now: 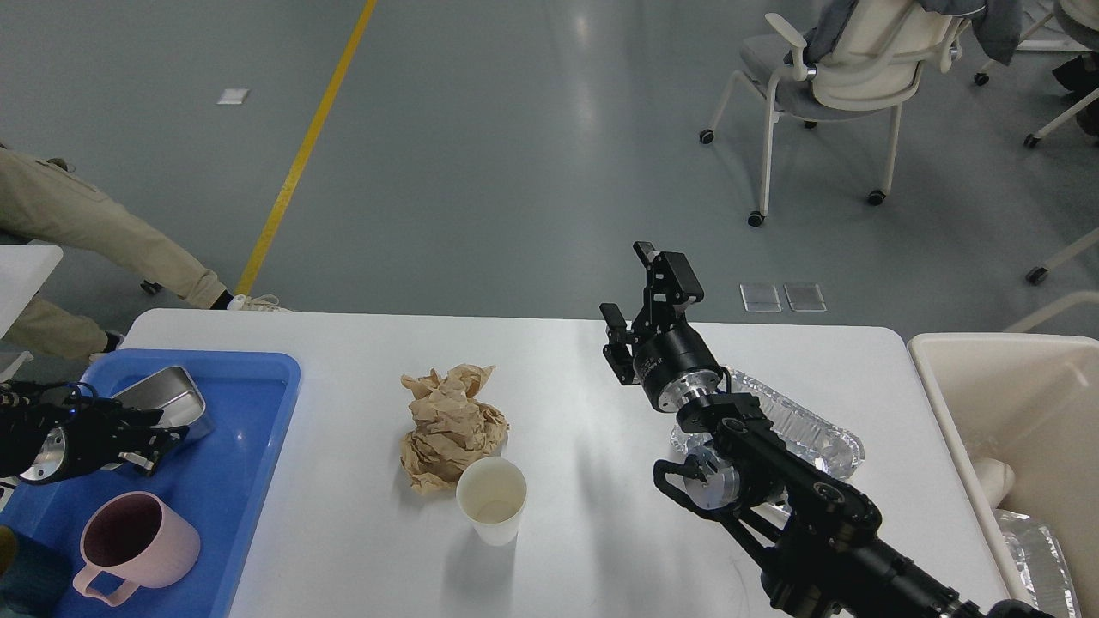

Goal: Tidy desktop
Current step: 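Lower the metal tin into the blue tray and release it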

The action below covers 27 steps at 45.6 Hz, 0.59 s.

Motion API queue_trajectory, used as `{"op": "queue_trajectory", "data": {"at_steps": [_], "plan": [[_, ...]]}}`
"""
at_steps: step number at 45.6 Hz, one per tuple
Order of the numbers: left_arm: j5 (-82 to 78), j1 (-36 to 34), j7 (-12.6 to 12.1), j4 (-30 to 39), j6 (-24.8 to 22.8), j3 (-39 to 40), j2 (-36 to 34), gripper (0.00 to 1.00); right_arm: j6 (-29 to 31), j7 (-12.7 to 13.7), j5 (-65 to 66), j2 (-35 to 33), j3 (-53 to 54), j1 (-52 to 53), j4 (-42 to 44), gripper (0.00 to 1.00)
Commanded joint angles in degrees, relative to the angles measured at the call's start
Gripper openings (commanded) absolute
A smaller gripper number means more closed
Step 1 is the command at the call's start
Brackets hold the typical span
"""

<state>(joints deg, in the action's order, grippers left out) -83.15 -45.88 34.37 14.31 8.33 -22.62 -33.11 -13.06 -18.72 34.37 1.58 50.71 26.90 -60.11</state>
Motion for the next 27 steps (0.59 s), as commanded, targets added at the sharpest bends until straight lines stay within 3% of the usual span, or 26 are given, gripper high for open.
{"op": "queue_trajectory", "data": {"at_steps": [1, 4, 13, 18, 22, 27], "plan": [[3.4, 0.0, 0.0, 0.0, 0.0, 0.4, 0.0, 0.79, 0.1, 0.0, 0.0, 0.0, 0.0, 0.0, 0.0, 1.0], [6.9, -0.1, 0.2, 0.1, -0.1, 0.6, 0.1, 0.87, 0.0, 0.0, 0.0, 0.0, 0.0, 0.1, 0.1, 1.0], [17.6, -0.8, 0.0, 1.1, -1.3, 1.0, 0.3, 0.92, 0.0, 0.0, 0.0, 0.0, 0.0, 0.3, 0.2, 1.0], [22.5, -0.8, -0.7, 1.7, -6.1, 3.4, -0.4, 0.94, 0.0, 0.0, 0.0, -0.1, 0.0, 0.5, 0.2, 1.0], [24.9, -1.0, -0.7, 5.1, -10.8, 7.7, -2.2, 0.95, 0.0, 0.0, 0.0, -0.1, -0.1, 0.6, 0.2, 1.0], [24.9, -1.0, -0.6, 12.7, -11.8, 12.8, -7.1, 0.95, 0.0, 0.0, 0.0, -0.2, -0.1, 0.6, 0.2, 1.0]]}}
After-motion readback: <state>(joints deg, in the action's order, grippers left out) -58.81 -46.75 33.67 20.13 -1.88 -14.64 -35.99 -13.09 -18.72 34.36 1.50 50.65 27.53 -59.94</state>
